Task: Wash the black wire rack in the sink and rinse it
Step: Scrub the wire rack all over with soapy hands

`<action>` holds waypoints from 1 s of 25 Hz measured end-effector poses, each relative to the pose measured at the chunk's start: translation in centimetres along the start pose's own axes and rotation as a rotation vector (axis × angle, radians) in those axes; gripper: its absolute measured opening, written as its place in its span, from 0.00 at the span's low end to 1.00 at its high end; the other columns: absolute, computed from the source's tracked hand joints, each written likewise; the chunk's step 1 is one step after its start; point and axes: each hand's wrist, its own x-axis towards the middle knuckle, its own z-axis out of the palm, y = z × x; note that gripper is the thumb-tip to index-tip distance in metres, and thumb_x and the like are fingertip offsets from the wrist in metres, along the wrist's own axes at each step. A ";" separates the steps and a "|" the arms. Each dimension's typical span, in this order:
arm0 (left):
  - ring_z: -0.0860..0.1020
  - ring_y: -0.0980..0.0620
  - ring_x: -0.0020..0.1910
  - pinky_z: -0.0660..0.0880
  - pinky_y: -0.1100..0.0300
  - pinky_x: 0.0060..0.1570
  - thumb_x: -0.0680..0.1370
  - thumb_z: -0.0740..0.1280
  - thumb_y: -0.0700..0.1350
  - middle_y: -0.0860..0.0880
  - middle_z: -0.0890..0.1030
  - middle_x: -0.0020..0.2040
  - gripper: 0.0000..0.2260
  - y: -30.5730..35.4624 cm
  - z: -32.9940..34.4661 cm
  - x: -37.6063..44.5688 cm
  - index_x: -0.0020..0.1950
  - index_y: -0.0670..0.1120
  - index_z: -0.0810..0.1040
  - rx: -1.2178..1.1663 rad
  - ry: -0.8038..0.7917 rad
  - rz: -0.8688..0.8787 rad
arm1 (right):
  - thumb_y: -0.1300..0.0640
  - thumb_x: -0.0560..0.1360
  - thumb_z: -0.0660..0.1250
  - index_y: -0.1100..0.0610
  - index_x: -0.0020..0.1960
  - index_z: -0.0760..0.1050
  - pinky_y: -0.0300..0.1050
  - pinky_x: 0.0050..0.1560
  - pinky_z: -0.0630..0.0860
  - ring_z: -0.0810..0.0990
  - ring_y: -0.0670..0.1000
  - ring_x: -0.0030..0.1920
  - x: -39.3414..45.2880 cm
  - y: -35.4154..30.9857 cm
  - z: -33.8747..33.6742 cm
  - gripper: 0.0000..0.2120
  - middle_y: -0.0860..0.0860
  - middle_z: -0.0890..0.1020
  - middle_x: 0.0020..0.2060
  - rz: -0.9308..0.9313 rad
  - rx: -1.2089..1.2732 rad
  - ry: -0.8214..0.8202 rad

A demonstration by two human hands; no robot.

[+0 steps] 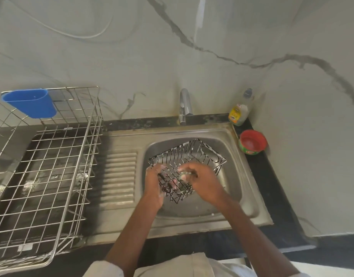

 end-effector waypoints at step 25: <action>0.86 0.47 0.51 0.83 0.49 0.50 0.86 0.57 0.64 0.44 0.87 0.54 0.28 1.0 -0.3 -0.4 0.80 0.48 0.72 -0.126 -0.213 0.131 | 0.68 0.72 0.77 0.58 0.48 0.87 0.38 0.46 0.82 0.86 0.43 0.42 3.1 -3.8 5.9 0.08 0.49 0.88 0.45 0.118 0.048 0.026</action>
